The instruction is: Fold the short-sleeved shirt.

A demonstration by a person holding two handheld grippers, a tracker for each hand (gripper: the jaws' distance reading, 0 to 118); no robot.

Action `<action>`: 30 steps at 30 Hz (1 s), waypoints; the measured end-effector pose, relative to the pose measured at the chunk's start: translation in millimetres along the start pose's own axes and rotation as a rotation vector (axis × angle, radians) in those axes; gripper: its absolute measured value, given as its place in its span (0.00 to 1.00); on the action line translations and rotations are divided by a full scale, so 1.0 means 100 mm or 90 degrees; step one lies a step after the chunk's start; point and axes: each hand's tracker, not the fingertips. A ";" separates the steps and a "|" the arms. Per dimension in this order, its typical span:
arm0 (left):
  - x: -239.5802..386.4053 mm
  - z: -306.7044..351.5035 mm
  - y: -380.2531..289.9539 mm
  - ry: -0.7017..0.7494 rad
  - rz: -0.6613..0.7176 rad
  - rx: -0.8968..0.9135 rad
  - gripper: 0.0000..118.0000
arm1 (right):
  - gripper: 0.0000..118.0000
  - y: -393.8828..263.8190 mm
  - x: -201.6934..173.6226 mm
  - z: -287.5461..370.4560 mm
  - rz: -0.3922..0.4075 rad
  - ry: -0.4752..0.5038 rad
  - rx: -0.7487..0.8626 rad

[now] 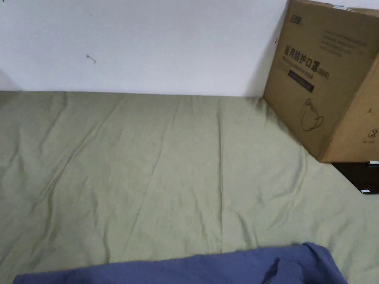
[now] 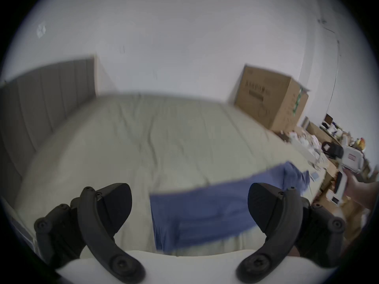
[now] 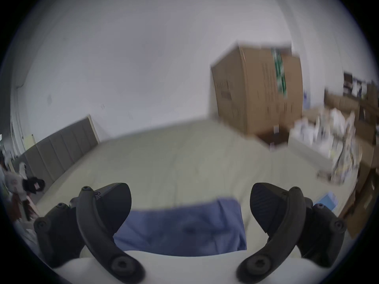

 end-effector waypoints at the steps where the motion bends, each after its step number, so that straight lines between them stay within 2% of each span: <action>1: 0.15 0.11 0.03 0.037 -0.018 0.068 0.98 | 0.97 0.07 -0.15 0.06 0.023 -0.006 0.028; 3: 0.35 0.31 -0.03 0.110 -0.038 0.195 0.97 | 0.97 0.16 -0.41 0.19 0.050 -0.009 0.047; 5: 0.57 0.45 -0.05 0.118 -0.035 0.261 0.90 | 0.94 0.16 -0.66 0.39 0.044 -0.020 0.143; 6: 0.66 0.50 -0.08 0.110 -0.037 0.281 0.72 | 0.83 0.17 -0.76 0.48 0.029 -0.024 0.175; 7: 0.77 0.55 -0.09 0.109 -0.051 0.284 0.45 | 0.58 0.17 -0.85 0.55 0.019 -0.033 0.195; 8: 0.84 0.57 -0.12 0.118 -0.066 0.282 0.12 | 0.19 0.16 -0.92 0.60 0.018 -0.045 0.207; 9: 0.91 0.57 -0.15 0.141 -0.088 0.276 0.00 | 0.00 0.16 -0.96 0.61 0.012 -0.054 0.205; 10: 0.93 0.62 -0.19 0.154 -0.099 0.280 0.00 | 0.00 0.15 -0.96 0.64 -0.001 -0.058 0.193; 11: 0.95 0.66 -0.18 0.123 -0.085 0.276 0.00 | 0.00 0.15 -0.92 0.62 -0.025 -0.003 0.192; 12: 0.93 0.69 -0.17 0.092 -0.073 0.258 0.00 | 0.00 0.19 -0.89 0.59 -0.037 0.021 0.158; 14: 0.88 0.73 -0.17 0.126 -0.079 0.237 0.00 | 0.00 0.19 -0.86 0.56 -0.036 0.029 0.111; 16: 0.67 0.71 -0.06 0.110 -0.066 0.211 0.00 | 0.00 0.22 -0.83 0.60 -0.042 0.030 0.107; 17: 0.52 0.70 -0.01 0.090 -0.051 0.177 0.00 | 0.00 0.22 -0.81 0.64 -0.047 0.031 0.101; 19: 0.09 0.45 0.15 0.064 0.011 0.041 0.00 | 0.00 0.23 -0.78 0.70 -0.049 0.041 0.089; 20: -0.15 0.33 0.16 0.031 0.058 -0.020 0.00 | 0.00 0.26 -0.79 0.74 -0.042 0.042 0.082; 21: -0.48 0.17 0.12 -0.031 0.148 -0.110 0.00 | 0.00 0.26 -0.80 0.77 -0.029 0.042 0.079; 22: -0.79 0.01 0.00 -0.094 0.247 -0.172 0.00 | 0.00 0.25 -0.81 0.78 -0.022 0.046 0.078; 24: -1.08 -0.22 -0.19 -0.169 0.354 -0.239 0.02 | 0.00 0.27 -0.85 0.80 -0.011 0.056 0.068; 25: -1.20 -0.30 -0.34 -0.153 0.376 -0.251 0.15 | 0.00 0.26 -0.88 0.79 -0.006 0.057 0.065; 26: -1.28 -0.38 -0.44 -0.149 0.378 -0.266 0.44 | 0.00 0.25 -0.90 0.77 -0.003 0.061 0.061; 27: -1.35 -0.48 -0.54 -0.158 0.390 -0.275 0.79 | 0.00 0.23 -0.92 0.74 0.002 0.065 0.054; 28: -1.43 -0.57 -0.65 -0.162 0.403 -0.288 0.96 | 0.00 0.24 -0.96 0.72 0.006 0.067 0.044; 29: -1.51 -0.62 -0.73 -0.168 0.419 -0.289 1.00 | 0.00 0.23 -0.99 0.68 0.008 0.068 0.033; 30: -1.61 -0.71 -0.81 -0.188 0.453 -0.273 0.99 | 0.00 0.21 -1.01 0.64 0.008 0.070 0.022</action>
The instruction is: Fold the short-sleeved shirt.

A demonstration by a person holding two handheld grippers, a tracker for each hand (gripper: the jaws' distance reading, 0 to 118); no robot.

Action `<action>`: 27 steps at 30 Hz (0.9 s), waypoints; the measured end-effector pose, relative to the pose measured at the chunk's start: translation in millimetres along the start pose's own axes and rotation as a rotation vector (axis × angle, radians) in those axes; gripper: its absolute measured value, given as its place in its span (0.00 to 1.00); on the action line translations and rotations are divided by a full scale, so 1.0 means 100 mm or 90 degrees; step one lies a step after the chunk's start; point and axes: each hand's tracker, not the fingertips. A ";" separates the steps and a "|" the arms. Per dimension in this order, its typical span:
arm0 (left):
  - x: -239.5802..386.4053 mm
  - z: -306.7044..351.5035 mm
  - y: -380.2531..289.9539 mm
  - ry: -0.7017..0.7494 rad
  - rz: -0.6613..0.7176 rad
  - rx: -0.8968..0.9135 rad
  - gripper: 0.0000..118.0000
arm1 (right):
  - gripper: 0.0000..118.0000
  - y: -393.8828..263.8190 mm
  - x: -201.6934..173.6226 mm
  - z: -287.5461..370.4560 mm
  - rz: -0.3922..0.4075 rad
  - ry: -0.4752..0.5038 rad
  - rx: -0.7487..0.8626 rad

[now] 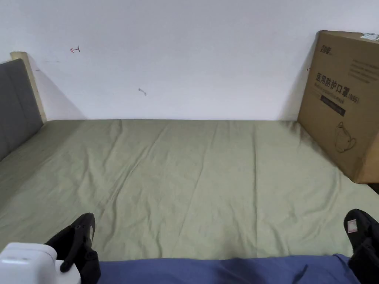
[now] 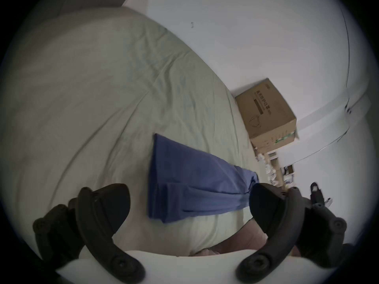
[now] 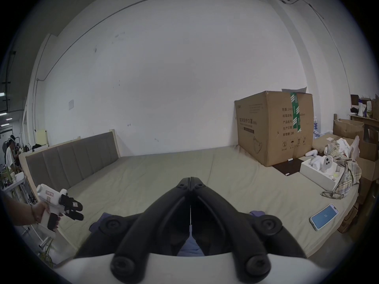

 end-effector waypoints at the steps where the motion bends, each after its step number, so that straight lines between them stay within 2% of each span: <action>1: -0.04 -0.09 -0.04 -0.012 0.032 -0.007 1.00 | 0.00 -0.02 -0.01 -0.04 -0.002 0.002 -0.009; 5: -0.34 -0.48 -0.10 -0.106 0.132 -0.040 1.00 | 0.00 -0.06 -0.06 -0.16 -0.002 0.003 -0.043; 8: -0.29 -0.71 -0.11 -0.224 0.143 -0.045 1.00 | 0.00 -0.06 -0.10 -0.24 -0.001 0.003 -0.064; 11: -0.34 -0.99 -0.06 -0.254 0.145 -0.106 1.00 | 0.00 -0.06 -0.14 -0.29 -0.001 0.007 -0.075; 12: -0.30 -1.00 -0.04 -0.216 0.104 -0.097 0.91 | 0.00 -0.07 -0.16 -0.30 -0.002 0.010 -0.078; 13: -0.34 -1.03 -0.03 -0.195 0.077 -0.085 0.70 | 0.00 -0.07 -0.17 -0.32 -0.003 0.012 -0.081; 14: -0.37 -1.02 -0.02 -0.149 0.059 -0.071 0.27 | 0.00 -0.07 -0.18 -0.32 -0.005 0.014 -0.082; 15: -0.41 -1.04 -0.05 -0.036 0.044 -0.065 0.04 | 0.00 -0.08 -0.19 -0.33 -0.007 0.017 -0.084; 16: -0.51 -1.07 -0.11 0.057 0.033 -0.083 0.04 | 0.00 -0.09 -0.20 -0.33 -0.009 0.020 -0.085; 17: -0.47 -1.01 -0.16 -0.109 0.104 -0.049 0.04 | 0.00 -0.09 -0.21 -0.33 -0.012 0.023 -0.087; 18: -0.36 -0.95 -0.11 -0.058 0.081 -0.048 0.04 | 0.00 -0.10 -0.21 -0.33 -0.015 0.028 -0.091; 19: -0.21 -0.91 -0.09 0.008 0.019 -0.053 0.04 | 0.00 -0.11 -0.21 -0.33 -0.018 0.032 -0.095; 22: 0.22 -0.64 -0.15 0.109 -0.167 -0.043 0.04 | 0.00 -0.13 -0.19 -0.30 -0.019 0.038 -0.104; 23: 0.37 -0.55 -0.18 0.172 -0.230 -0.034 0.04 | 0.00 -0.13 -0.18 -0.28 -0.023 0.038 -0.103; 25: 0.75 -0.38 -0.32 0.391 -0.420 0.007 0.04 | 0.00 -0.12 -0.15 -0.22 -0.044 0.034 -0.097; 27: 0.90 -0.33 -0.43 0.567 -0.552 0.029 0.04 | 0.00 -0.07 -0.14 -0.17 -0.070 0.018 -0.101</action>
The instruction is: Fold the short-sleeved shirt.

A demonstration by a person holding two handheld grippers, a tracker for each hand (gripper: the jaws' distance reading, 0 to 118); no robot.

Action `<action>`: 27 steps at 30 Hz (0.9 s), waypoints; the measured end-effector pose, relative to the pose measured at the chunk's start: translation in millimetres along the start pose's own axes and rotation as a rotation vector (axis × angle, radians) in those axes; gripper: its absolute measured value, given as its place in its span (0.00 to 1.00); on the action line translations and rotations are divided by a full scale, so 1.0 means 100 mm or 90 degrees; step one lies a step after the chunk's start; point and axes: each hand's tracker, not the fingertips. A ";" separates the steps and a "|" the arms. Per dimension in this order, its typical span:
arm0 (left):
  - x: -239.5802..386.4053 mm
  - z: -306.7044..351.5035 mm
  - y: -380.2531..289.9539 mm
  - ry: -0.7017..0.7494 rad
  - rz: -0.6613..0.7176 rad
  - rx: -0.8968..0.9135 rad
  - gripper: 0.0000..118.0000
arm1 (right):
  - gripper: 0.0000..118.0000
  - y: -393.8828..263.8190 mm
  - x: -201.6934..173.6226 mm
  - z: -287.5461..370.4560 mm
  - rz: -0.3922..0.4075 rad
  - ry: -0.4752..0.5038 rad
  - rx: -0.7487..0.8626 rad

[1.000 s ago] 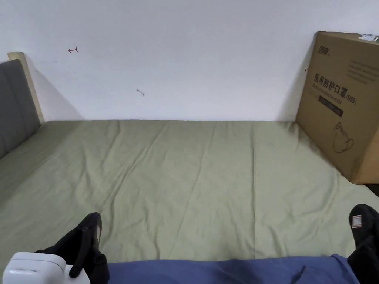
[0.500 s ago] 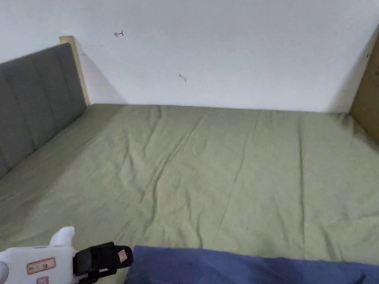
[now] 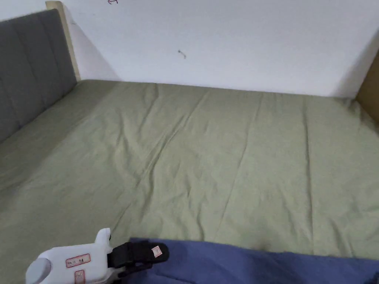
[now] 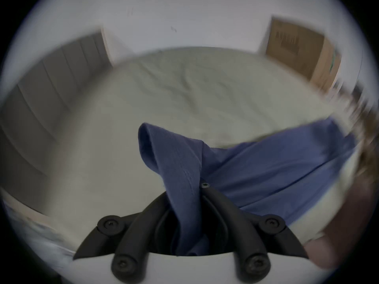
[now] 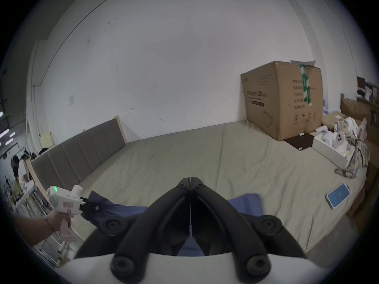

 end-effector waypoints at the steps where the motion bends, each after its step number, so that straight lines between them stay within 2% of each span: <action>1: 0.02 0.05 0.01 0.032 -0.025 -0.015 0.04 | 0.00 0.01 0.03 0.03 -0.010 0.004 0.003; 2: 0.00 0.08 0.01 0.010 0.005 -0.020 0.04 | 0.00 0.02 0.07 0.06 -0.014 0.006 0.006; 3: -0.01 0.18 0.07 -0.060 0.072 -0.015 0.04 | 0.00 0.02 0.10 0.10 -0.013 0.002 0.012; 5: 0.08 0.31 0.25 -0.246 0.216 -0.008 0.04 | 0.00 0.02 0.15 0.15 -0.002 -0.006 0.020; 8: 0.40 0.22 0.49 -0.460 0.366 -0.064 0.05 | 0.00 0.03 0.21 0.21 0.001 -0.016 0.022; 9: 0.58 0.17 0.55 -0.531 0.407 -0.082 0.06 | 0.00 0.04 0.25 0.24 -0.006 -0.020 0.025; 10: 0.80 0.08 0.62 -0.585 0.431 -0.093 0.13 | 0.00 0.04 0.29 0.28 -0.016 -0.025 0.032; 11: 0.92 0.06 0.67 -0.589 0.427 -0.094 0.32 | 0.00 0.03 0.32 0.29 -0.020 -0.029 0.034; 12: 1.06 0.03 0.73 -0.605 0.413 -0.097 0.75 | 0.00 0.02 0.35 0.30 -0.022 -0.032 0.034; 13: 1.19 0.00 0.80 -0.613 0.387 -0.106 0.99 | 0.00 0.02 0.38 0.31 -0.024 -0.035 0.032; 14: 1.30 0.00 0.82 -0.604 0.369 -0.102 0.98 | 0.00 0.02 0.41 0.31 -0.025 -0.039 0.029; 15: 1.25 0.04 0.85 -0.591 0.364 -0.051 0.93 | 0.00 0.02 0.43 0.32 -0.025 -0.041 0.027; 18: 1.18 0.08 0.84 -0.518 0.352 -0.050 0.94 | 0.00 0.03 0.51 0.33 -0.027 -0.044 0.021; 19: 1.11 0.11 0.80 -0.517 0.358 -0.049 0.90 | 0.00 0.04 0.54 0.32 -0.030 -0.048 0.022; 20: 1.02 0.15 0.76 -0.523 0.357 -0.049 0.76 | 0.00 0.06 0.57 0.32 -0.035 -0.052 0.028; 21: 0.95 0.21 0.72 -0.521 0.354 -0.025 0.33 | 0.00 0.07 0.60 0.31 -0.040 -0.054 0.034; 22: 0.90 0.26 0.71 -0.506 0.341 0.010 0.00 | 0.00 0.09 0.64 0.29 -0.045 -0.056 0.039; 24: 0.96 0.33 0.71 -0.415 0.271 0.031 0.01 | 0.00 0.11 0.68 0.25 -0.054 -0.061 0.041; 25: 1.00 0.32 0.71 -0.410 0.249 0.021 0.01 | 0.00 0.11 0.69 0.23 -0.056 -0.063 0.041; 27: 1.19 0.18 0.73 -0.469 0.213 -0.024 0.01 | 0.00 0.08 0.72 0.20 -0.061 -0.064 0.038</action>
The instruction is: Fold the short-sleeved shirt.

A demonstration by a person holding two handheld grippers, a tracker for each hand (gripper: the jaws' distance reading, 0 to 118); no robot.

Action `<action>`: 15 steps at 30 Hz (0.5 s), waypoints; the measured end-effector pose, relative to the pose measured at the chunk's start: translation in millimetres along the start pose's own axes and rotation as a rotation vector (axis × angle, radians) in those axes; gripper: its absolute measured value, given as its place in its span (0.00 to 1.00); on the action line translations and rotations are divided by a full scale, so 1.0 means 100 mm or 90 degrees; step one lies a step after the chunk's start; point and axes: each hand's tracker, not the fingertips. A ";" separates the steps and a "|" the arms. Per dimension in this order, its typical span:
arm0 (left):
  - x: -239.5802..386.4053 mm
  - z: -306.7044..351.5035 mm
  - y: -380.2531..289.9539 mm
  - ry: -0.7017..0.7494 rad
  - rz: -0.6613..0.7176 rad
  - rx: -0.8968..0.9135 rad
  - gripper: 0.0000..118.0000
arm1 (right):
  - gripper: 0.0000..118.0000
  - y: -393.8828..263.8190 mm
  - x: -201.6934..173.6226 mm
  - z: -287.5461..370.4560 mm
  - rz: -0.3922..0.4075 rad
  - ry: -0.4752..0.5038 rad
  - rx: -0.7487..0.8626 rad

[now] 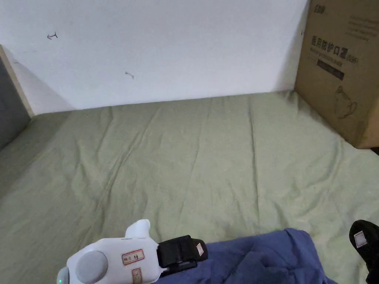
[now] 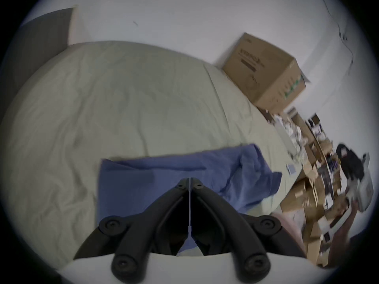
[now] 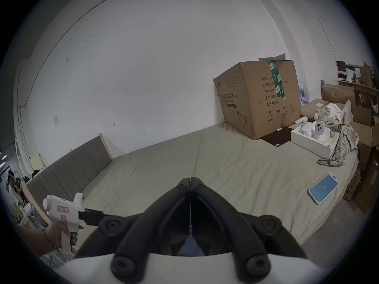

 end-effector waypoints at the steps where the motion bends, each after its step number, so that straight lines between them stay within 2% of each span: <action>1: 0.06 -0.13 -0.03 0.000 -0.001 -0.033 0.01 | 0.00 -0.01 0.01 -0.01 -0.001 0.000 -0.004; 4: 0.26 -0.62 -0.16 0.002 -0.017 -0.171 0.01 | 0.00 -0.07 0.02 -0.01 -0.001 -0.002 -0.017; 6: 0.36 -0.91 -0.28 0.019 -0.022 -0.220 0.01 | 0.00 -0.09 0.05 -0.02 -0.003 -0.001 -0.030; 8: 0.38 -1.00 -0.28 0.001 -0.020 -0.164 0.01 | 0.00 -0.12 0.08 -0.05 -0.005 -0.002 -0.056; 11: 0.34 -0.87 -0.15 -0.111 0.084 -0.155 0.01 | 0.00 -0.14 0.10 -0.05 -0.005 -0.012 -0.074; 13: 0.25 -0.55 -0.11 -0.229 0.119 -0.059 0.01 | 0.00 -0.13 0.10 -0.04 -0.006 -0.012 -0.074; 15: 0.14 -0.17 -0.01 -0.232 0.093 0.024 0.01 | 0.00 -0.09 0.09 -0.02 -0.003 -0.010 -0.068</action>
